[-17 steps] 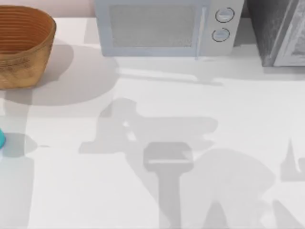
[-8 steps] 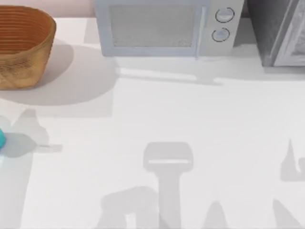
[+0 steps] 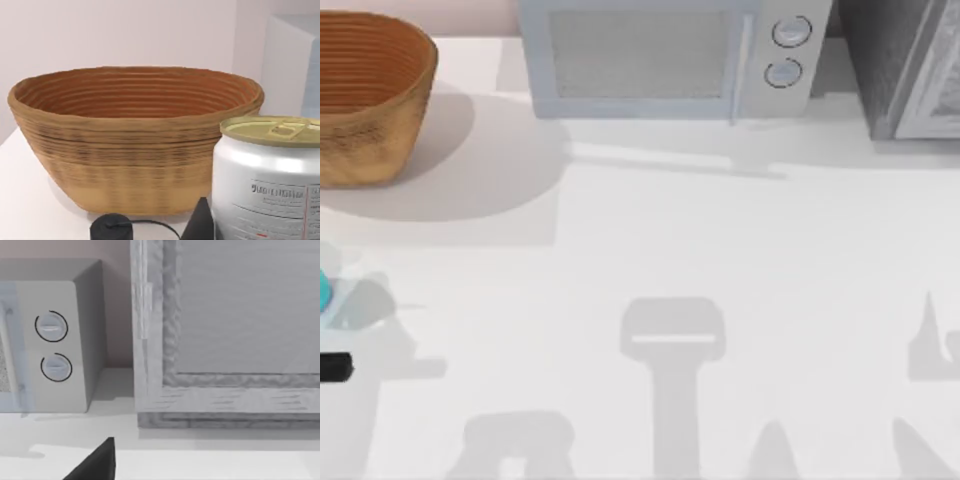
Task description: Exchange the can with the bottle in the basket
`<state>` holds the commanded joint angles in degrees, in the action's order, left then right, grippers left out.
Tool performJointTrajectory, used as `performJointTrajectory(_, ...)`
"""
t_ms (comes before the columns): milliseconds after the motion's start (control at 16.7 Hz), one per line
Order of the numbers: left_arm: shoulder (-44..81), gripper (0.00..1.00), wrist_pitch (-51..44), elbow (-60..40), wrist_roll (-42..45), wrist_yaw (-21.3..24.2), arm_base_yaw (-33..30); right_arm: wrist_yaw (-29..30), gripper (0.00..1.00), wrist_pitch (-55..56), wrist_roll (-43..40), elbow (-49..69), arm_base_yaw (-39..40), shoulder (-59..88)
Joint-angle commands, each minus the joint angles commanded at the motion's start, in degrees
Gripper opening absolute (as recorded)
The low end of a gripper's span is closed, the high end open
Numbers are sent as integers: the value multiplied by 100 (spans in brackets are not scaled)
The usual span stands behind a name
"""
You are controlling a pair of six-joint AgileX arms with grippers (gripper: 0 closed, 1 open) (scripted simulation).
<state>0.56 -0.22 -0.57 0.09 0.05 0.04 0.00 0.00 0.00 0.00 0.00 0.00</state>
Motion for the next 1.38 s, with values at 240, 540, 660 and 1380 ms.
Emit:
performJointTrajectory(240,-56,0,22,58,-9,-5,-4,0,100,0,0,0,0,0)
performJointTrajectory(540,87,0,76,-14,11,43,-22,0,100,0,0,0,0,0)
performJointTrajectory(660,439,0,279,-226,26,200,-115,0,100,0,0,0,0,0)
performJointTrajectory(1380,4344,0,2482,-2279,140,2011,-975,0,100,0,0,0,0,0)
